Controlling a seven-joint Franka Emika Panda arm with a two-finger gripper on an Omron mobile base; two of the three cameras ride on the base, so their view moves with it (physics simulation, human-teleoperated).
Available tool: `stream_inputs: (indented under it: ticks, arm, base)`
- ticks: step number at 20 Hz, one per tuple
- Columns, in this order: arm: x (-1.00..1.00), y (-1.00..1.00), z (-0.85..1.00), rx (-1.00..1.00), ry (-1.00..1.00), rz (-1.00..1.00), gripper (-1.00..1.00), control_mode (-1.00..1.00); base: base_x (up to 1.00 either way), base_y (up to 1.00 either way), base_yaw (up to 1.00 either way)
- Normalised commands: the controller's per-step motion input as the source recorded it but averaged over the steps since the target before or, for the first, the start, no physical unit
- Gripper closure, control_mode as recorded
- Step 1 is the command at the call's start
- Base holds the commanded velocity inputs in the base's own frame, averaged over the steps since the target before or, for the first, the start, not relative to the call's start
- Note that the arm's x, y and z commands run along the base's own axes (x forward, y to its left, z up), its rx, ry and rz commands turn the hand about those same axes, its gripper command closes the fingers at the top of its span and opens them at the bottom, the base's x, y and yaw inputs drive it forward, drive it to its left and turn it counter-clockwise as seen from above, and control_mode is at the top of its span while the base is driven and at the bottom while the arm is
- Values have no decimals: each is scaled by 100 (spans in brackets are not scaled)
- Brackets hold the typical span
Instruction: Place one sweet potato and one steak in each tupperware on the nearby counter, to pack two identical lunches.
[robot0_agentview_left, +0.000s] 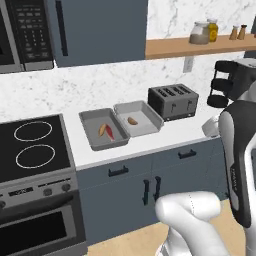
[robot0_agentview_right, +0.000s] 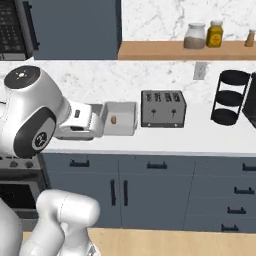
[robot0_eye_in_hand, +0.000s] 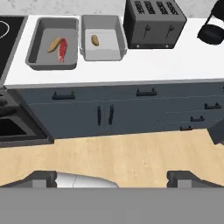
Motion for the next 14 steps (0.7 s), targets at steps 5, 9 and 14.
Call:
stream_inputs:
  ticks: [5,9,14]
  arm:
    - [0,0,0,0,0,0,-100,100]
    - [0,0,0,0,0,0,-100,100]
    - [0,0,0,0,0,0,-100,100]
  base:
    - [-68,-69,-15]
    - [0,-100,0]
    - [-4,-100,0]
